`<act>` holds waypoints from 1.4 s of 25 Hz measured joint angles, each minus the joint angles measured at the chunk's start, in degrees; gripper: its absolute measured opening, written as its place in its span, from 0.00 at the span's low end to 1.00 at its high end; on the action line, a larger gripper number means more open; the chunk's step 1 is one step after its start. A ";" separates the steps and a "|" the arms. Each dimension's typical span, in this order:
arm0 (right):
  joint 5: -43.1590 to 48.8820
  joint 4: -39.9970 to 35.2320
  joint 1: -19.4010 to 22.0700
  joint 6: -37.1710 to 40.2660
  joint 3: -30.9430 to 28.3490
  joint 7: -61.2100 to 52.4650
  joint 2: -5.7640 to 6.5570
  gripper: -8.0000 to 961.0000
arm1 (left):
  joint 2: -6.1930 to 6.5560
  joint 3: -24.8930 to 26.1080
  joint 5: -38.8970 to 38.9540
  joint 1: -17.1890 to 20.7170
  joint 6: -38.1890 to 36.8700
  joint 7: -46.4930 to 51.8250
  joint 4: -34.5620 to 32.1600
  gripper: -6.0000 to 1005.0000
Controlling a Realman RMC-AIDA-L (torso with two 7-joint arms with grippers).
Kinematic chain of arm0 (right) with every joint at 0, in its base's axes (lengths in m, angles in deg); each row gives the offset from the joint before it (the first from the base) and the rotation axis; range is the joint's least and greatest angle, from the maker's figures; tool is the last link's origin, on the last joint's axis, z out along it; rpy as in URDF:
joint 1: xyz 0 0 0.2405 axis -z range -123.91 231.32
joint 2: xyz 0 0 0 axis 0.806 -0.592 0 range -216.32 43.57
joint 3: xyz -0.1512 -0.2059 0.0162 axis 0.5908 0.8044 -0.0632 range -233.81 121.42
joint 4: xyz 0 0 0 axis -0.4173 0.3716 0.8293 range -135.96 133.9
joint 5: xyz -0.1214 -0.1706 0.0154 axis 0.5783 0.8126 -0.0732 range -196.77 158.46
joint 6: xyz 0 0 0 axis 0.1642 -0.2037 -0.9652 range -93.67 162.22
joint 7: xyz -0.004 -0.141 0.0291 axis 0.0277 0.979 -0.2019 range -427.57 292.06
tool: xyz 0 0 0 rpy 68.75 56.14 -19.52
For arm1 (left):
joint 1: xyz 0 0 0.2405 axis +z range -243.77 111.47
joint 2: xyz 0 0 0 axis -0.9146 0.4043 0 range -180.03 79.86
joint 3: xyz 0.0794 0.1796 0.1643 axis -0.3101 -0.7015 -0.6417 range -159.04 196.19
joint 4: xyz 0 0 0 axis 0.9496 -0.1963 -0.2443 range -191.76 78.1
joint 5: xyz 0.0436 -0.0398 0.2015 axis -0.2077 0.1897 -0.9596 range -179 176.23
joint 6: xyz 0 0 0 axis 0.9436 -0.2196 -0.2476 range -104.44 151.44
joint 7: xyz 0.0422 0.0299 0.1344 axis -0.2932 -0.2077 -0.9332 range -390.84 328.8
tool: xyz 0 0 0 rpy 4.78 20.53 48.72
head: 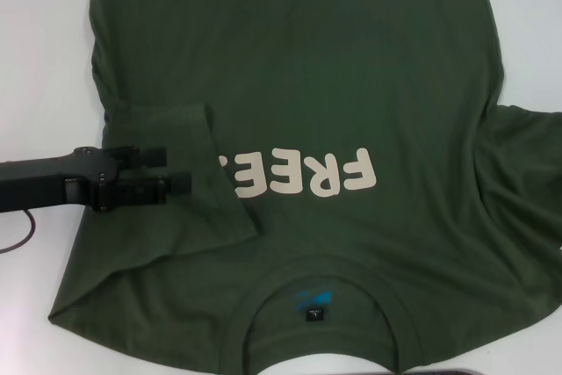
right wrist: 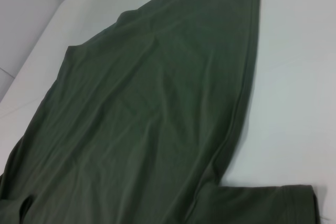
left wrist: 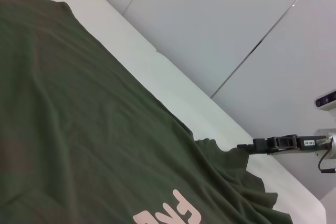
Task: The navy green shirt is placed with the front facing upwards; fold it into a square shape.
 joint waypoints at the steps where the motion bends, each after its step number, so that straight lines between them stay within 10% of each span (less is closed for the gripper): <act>1: 0.00 0.00 0.00 0.00 0.00 0.03 -0.01 0.95 | 0.00 0.00 0.00 0.00 0.00 0.00 -0.02 0.92; 16: 0.49 0.73 0.03 0.04 0.00 -0.54 0.00 0.90 | 0.07 0.00 0.00 0.00 0.00 0.00 -0.18 0.92; 35: 1.43 0.97 -0.61 -1.45 -0.52 -0.89 -0.04 0.16 | 0.16 0.01 0.00 0.08 0.17 0.00 0.02 0.92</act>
